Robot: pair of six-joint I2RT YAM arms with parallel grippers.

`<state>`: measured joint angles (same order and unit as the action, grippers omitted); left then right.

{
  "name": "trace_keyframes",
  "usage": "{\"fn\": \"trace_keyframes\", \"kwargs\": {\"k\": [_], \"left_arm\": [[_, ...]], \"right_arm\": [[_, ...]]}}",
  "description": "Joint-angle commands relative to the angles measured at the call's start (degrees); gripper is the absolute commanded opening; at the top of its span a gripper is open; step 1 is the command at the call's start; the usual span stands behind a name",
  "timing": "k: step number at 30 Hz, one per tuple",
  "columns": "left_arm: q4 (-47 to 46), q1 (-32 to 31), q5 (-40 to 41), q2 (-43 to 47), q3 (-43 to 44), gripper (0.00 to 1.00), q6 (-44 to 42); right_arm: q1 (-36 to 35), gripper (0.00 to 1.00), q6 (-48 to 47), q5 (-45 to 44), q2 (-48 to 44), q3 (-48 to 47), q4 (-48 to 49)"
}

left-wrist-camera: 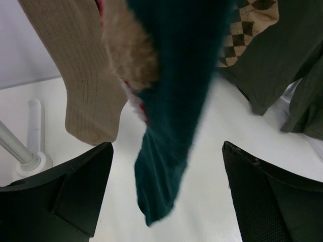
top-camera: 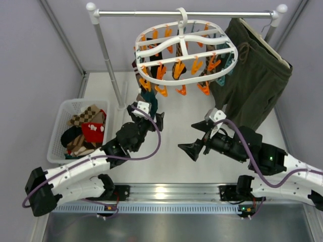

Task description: Remove the socks clipped to the hanger

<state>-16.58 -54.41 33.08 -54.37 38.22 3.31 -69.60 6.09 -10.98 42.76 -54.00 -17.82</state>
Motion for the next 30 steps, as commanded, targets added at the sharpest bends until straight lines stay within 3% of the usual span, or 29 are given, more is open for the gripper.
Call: {"fn": "trace_keyframes", "kwargs": {"k": [1,2,3,5,6,9,10,18,22,30], "left_arm": [[-11.4,1.9,1.0,-2.8,-0.8,0.88,-0.7],[-12.0,2.0,0.9,-3.4,-1.2,0.83,-0.7],[-12.3,2.1,0.8,-3.5,-1.4,0.66,-0.4],[-13.1,2.0,-0.7,-3.8,-2.1,0.51,0.6],[-13.7,2.0,-1.3,-4.0,-2.4,0.32,1.1],[-14.0,1.9,-3.6,-5.0,-2.4,0.11,3.6],[-14.1,1.8,-3.7,-5.6,-2.2,0.0,4.2],[-14.3,-4.2,5.9,-8.5,0.5,0.0,4.2],[-14.3,-8.3,12.9,-10.9,3.0,0.0,3.7],[-14.4,-13.0,14.7,-17.9,7.0,0.0,4.0]], "right_arm": [[0.0,0.99,1.6,-1.2,-1.3,-1.3,-1.1],[0.0,0.99,1.7,-1.4,-1.5,-1.5,-0.5],[0.0,1.0,1.7,-2.5,-1.5,-2.2,0.4],[0.0,0.99,2.8,-4.2,-1.4,-3.6,1.2],[0.0,0.99,3.3,-6.1,-1.1,-5.1,1.6],[-0.1,1.0,5.1,-7.9,0.1,-8.8,3.2],[0.0,0.99,5.3,-8.4,0.7,-10.1,2.7],[0.0,0.87,6.1,-14.1,10.5,-24.2,-5.3],[-0.4,0.74,6.4,-14.9,14.6,-29.7,-9.0],[-4.7,0.61,5.0,-18.0,20.6,-36.3,-11.2]]}}
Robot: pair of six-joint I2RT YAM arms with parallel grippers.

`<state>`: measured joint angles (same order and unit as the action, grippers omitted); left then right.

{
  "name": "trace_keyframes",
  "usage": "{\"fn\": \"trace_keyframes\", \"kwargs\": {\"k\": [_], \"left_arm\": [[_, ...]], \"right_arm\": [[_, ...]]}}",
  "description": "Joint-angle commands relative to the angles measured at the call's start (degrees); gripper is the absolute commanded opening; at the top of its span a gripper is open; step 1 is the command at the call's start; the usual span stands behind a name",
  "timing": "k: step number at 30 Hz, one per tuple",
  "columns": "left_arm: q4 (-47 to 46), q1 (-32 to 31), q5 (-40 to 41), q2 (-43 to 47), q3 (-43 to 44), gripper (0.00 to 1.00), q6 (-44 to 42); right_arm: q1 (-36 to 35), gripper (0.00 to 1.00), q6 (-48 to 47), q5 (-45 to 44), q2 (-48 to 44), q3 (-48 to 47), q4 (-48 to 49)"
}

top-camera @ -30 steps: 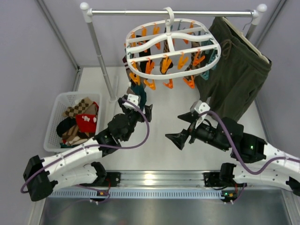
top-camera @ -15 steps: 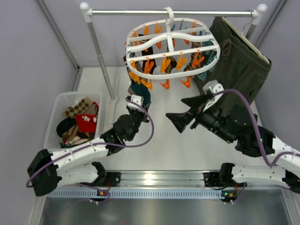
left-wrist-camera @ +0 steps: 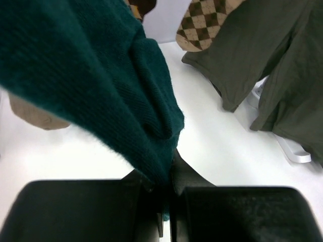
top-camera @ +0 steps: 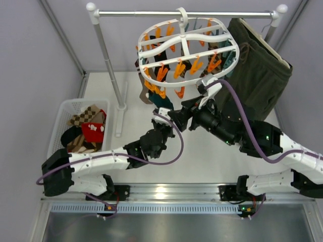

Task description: Remove the socks clipped to the hanger

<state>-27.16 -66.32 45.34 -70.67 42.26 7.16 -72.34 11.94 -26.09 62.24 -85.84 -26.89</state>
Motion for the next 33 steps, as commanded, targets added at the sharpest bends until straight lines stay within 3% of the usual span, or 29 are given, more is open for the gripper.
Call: {"fn": "trace_keyframes", "kwargs": {"k": [1,15,21,33], "left_arm": [[-3.8,-1.3,2.6,-2.0,3.3,0.0,0.2],[-3.7,-6.8,8.0,-7.6,8.8,0.0,-2.9],[-3.6,-7.2,8.4,-8.2,9.0,0.0,-3.3],[-3.6,-7.5,8.3,-9.0,9.2,0.0,-4.3]], "right_arm": [[-2.6,0.61,-1.0,-3.7,1.7,-5.1,-2.5],[-4.0,0.56,-4.6,-16.6,16.2,-20.3,-9.8],[-4.1,0.49,-5.8,-15.8,21.4,-26.1,-11.9],[-5.1,0.51,-6.7,-17.7,21.1,-26.6,-11.8]]}}
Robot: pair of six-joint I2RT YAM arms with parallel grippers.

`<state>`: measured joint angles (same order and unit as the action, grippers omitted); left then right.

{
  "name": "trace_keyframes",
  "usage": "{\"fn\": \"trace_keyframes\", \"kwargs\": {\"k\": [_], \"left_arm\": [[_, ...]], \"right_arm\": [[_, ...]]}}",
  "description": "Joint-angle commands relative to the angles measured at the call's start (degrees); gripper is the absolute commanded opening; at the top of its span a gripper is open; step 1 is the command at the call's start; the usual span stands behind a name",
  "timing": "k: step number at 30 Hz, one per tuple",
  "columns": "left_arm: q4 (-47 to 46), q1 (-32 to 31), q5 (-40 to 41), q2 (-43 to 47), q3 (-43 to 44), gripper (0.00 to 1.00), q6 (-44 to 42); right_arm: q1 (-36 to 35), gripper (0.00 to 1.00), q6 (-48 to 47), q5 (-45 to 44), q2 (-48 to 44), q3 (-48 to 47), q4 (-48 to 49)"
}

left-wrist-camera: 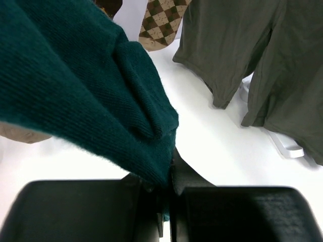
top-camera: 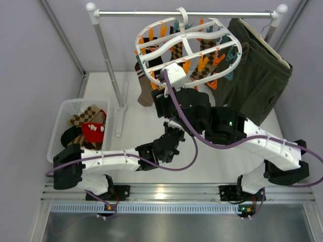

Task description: Remove the socks clipped to the hanger

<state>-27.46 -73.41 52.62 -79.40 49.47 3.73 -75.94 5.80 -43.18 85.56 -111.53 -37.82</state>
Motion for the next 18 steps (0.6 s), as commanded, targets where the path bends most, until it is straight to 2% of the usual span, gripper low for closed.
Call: {"fn": "trace_keyframes", "kwargs": {"k": [1,3,8,13,18], "left_arm": [[-3.2,-0.4,1.1,-0.2,1.9,0.0,-0.8],[-3.3,-0.4,1.1,-0.5,1.9,0.0,-1.1],[-3.2,-0.4,0.5,-1.3,2.7,0.0,-2.1],[-3.2,-0.6,-0.3,-1.2,3.1,0.0,-2.1],[-3.1,-0.9,-0.1,-0.8,3.0,0.0,-2.6]], "right_arm": [[-2.0,0.52,0.2,0.8,-2.8,-0.2,-0.7],[-2.5,0.51,1.0,8.1,-5.0,1.4,-0.6],[-3.9,0.52,1.5,11.5,-6.0,1.1,-1.7],[-4.1,0.52,0.4,6.3,-4.2,-0.7,-3.9],[-4.2,0.56,1.7,-5.8,-2.2,-3.1,-9.2]]}}
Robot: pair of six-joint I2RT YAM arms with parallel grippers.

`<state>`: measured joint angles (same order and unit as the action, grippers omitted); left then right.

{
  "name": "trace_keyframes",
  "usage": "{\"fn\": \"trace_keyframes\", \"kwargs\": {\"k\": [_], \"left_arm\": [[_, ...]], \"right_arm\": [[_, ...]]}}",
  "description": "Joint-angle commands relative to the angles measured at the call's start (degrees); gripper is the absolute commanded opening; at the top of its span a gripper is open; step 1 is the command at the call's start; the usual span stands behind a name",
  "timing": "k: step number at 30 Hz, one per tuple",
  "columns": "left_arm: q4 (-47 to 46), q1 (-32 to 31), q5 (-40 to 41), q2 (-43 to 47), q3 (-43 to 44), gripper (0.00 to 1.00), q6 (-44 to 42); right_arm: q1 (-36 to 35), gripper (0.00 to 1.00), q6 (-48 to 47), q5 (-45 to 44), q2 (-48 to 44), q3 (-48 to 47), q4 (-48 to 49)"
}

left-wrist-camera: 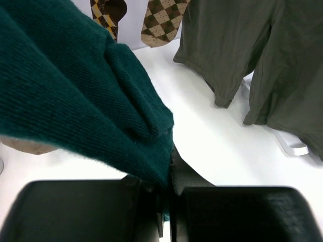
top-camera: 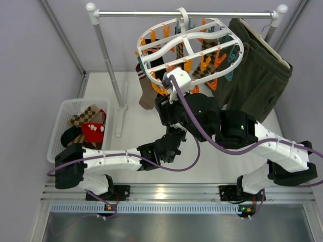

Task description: Remove the socks clipped to the hanger

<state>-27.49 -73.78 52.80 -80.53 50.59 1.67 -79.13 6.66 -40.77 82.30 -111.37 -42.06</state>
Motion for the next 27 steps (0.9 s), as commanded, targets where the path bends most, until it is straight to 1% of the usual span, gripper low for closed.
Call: {"fn": "trace_keyframes", "kwargs": {"k": [1,3,4,6,7,9,10,12,13,17,19,23,27], "left_arm": [[-3.1,-0.5,-0.3,0.5,1.8,0.0,-0.6],[-3.1,-0.5,-0.1,0.6,1.8,0.0,-0.9],[-3.1,-0.5,0.1,0.5,1.9,0.0,-1.0],[-3.1,-0.5,-0.1,0.6,2.1,0.0,-1.1],[-3.1,-0.5,-0.3,0.7,2.0,0.0,-1.1],[-3.1,-0.5,-1.1,0.7,2.0,0.0,-1.1],[-3.2,-0.5,-1.5,0.7,2.1,0.0,-1.1],[-3.2,-0.5,-1.6,0.3,2.3,0.0,-1.1],[-3.2,-0.5,-1.6,0.0,2.6,0.0,-1.1],[-3.1,-0.5,-1.9,-0.5,2.5,0.0,-1.1],[-3.1,-0.5,-1.8,-0.5,2.5,0.0,-1.1],[-3.1,-0.5,-1.7,-0.2,2.1,0.0,-1.1],[-3.1,-0.6,-2.1,0.4,1.7,0.0,-0.9]], "right_arm": [[-1.0,0.57,1.3,-9.1,0.4,-2.4,-5.0],[-1.2,0.6,1.5,-9.0,-0.7,-1.0,-3.7],[-1.4,0.63,1.5,-10.6,-1.1,-0.7,-3.6],[-1.6,0.71,1.1,-13.1,-1.0,-0.8,-4.3],[-1.6,0.72,0.7,-13.5,-1.3,-0.4,-4.1],[-1.7,0.72,-0.8,-12.7,-2.0,-0.1,-1.8],[-1.7,0.71,-1.7,-9.3,-2.3,0.4,-0.7],[-1.9,0.68,-2.7,-5.7,-2.5,0.0,0.7],[-1.9,0.66,-2.8,-3.0,-2.1,-1.4,0.3],[-2.7,0.61,-3.5,1.3,-0.2,-3.8,-0.6],[-2.9,0.6,-3.7,3.5,0.7,-4.4,-0.2],[-3.1,0.59,-5.0,2.1,2.8,-6.3,0.0],[-3.0,0.6,-7.1,-3.9,4.8,-7.9,0.8]]}}
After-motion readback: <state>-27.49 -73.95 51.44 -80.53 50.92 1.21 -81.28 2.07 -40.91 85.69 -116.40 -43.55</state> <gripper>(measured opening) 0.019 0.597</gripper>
